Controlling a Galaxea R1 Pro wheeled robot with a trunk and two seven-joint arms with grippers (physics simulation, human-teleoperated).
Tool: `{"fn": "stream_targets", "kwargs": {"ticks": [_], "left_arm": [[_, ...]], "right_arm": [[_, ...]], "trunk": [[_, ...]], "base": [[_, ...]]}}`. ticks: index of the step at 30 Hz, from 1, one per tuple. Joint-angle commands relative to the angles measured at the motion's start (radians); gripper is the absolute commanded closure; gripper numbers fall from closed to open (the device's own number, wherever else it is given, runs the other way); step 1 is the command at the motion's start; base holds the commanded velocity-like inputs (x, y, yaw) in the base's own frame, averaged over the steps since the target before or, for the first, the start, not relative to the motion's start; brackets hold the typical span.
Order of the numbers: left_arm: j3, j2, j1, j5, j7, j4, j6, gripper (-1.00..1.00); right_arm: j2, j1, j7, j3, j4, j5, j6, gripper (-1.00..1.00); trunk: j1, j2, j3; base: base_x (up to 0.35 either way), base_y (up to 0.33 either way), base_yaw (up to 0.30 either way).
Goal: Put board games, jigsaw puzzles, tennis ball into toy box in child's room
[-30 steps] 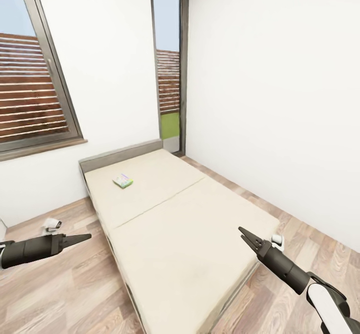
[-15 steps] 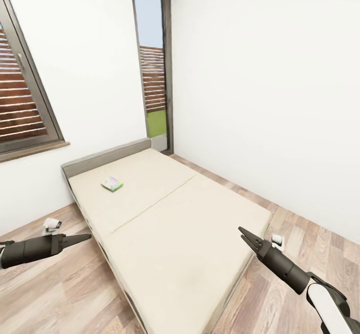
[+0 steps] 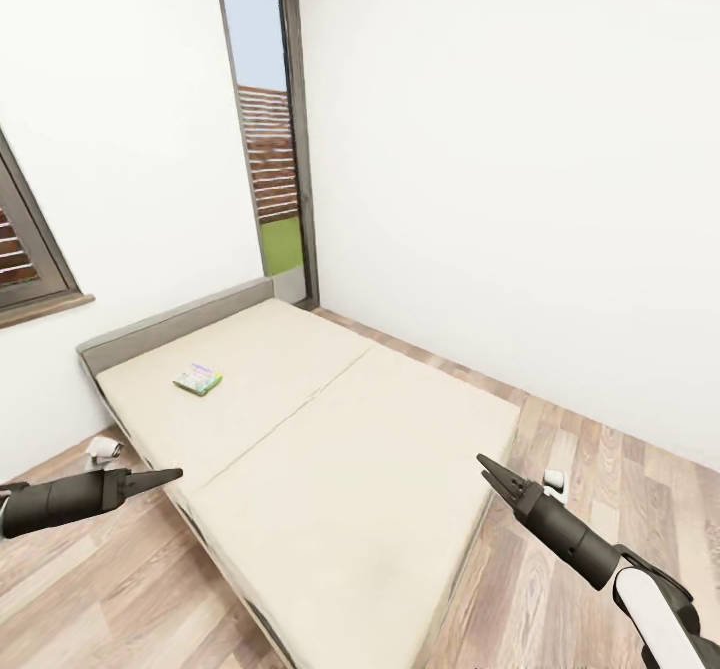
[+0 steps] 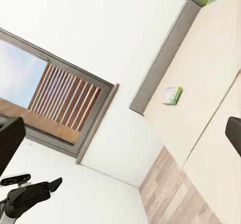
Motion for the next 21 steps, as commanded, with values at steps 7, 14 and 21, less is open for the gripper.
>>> {"fn": "stream_targets", "kwargs": {"ticks": [7, 14, 21], "left_arm": [[0.0, 0.0, -0.001, 0.0, -0.004, 0.0, 0.011, -1.0], [0.0, 0.0, -0.001, 0.0, -0.004, 0.0, 0.011, -1.0], [0.0, 0.001, -0.001, 0.0, -0.004, 0.0, 0.011, -1.0]], "right_arm": [[0.0, -0.001, 0.0, -0.001, 0.0, -0.006, 0.008, -1.0], [0.0, -0.001, 0.0, -0.001, 0.0, -0.006, 0.008, -1.0], [0.0, -0.001, 0.0, -0.001, 0.0, -0.006, 0.008, -1.0]], "trunk": [[0.001, -0.002, -0.005], [0.001, -0.002, -0.006], [0.001, -0.002, -0.006]], "base": [[0.142, 0.224, -0.269], [0.073, 0.208, -0.275], [0.012, 0.11, -0.277]]}}
